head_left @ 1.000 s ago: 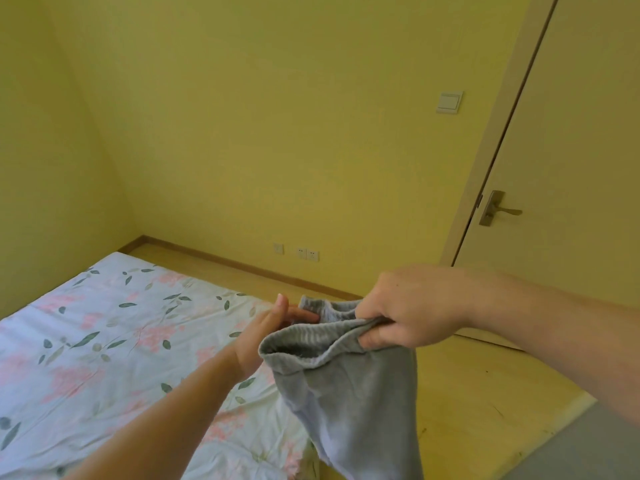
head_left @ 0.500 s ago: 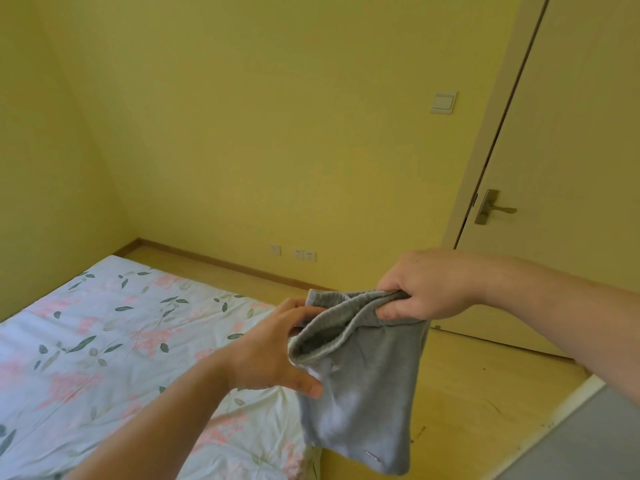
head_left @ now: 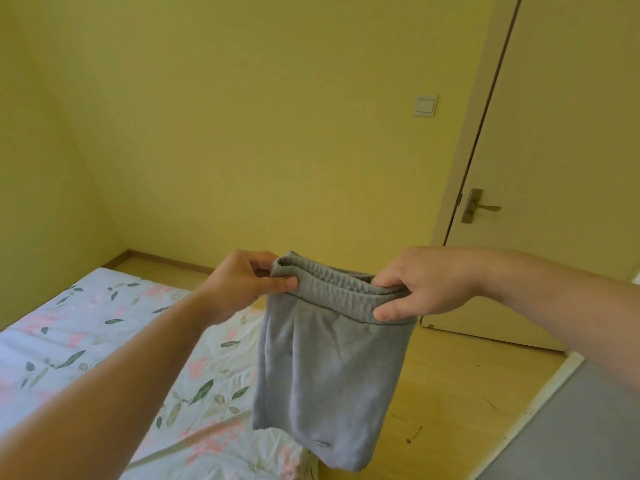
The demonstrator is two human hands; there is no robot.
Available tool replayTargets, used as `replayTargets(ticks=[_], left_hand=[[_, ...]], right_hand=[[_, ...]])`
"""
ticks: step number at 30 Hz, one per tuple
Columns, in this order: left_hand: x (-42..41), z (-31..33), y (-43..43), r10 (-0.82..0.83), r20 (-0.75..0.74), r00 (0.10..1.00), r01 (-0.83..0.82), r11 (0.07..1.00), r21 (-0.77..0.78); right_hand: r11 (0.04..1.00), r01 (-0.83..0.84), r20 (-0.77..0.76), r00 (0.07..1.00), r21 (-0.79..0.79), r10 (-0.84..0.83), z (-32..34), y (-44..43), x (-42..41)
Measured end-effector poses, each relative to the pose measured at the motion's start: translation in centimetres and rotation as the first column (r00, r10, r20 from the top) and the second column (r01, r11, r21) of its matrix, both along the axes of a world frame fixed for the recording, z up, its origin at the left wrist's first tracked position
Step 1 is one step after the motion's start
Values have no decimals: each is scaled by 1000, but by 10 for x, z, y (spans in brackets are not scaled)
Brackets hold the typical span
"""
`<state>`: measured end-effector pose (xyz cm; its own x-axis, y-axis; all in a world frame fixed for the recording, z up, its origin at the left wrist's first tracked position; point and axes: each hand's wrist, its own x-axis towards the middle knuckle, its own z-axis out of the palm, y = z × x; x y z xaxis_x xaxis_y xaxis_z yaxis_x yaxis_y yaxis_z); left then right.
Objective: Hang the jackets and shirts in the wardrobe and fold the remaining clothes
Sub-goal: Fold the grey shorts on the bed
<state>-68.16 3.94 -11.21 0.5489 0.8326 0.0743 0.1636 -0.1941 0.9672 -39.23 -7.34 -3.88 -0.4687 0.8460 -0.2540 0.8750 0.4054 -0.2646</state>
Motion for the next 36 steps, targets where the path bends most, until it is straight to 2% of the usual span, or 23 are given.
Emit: replayTargets(ticks=[5, 10, 13, 16, 19, 21, 23, 25, 29, 32, 36], left_hand=[[7, 8, 7, 3, 44, 999, -1, 999, -33], [2, 10, 17, 65, 161, 985, -45, 991, -128], [0, 7, 22, 97, 181, 979, -70, 986, -151], [0, 4, 25, 126, 175, 976, -98, 982, -162], [-1, -1, 29, 175, 154, 972, -150, 975, -164], [0, -4, 31, 193, 109, 975, -178, 974, -138], [2, -7, 33, 257, 60, 965, -252, 965, -79], [0, -12, 38, 289, 0, 957, -289, 957, -39], [-18, -18, 49, 149, -185, 971, -158, 987, -35], [-33, -23, 65, 62, -385, 921, -77, 997, -24], [-48, -49, 94, 29, -524, 851, -74, 995, -65]], right_hand=[[999, -30, 111, 993, -14, 31, 13, -4, -3], [996, -40, 95, 995, 75, 32, 22, -5, -1], [970, -108, 192, 979, 220, 65, 24, 0, 0], [860, -190, 281, 958, 473, 57, 15, 3, 4], [811, -121, 281, 958, 572, -55, 5, 9, 6], [854, -30, 192, 978, 520, -83, -1, 16, 6], [910, 39, 10, 999, 412, -48, -9, 25, 5], [930, 89, -91, 994, 357, -60, -19, 33, 2], [937, 207, -257, 957, 282, -135, -44, 53, -9], [935, 294, -391, 899, 198, -200, -67, 71, -22], [916, 385, -478, 829, 113, -290, -105, 101, -44]])
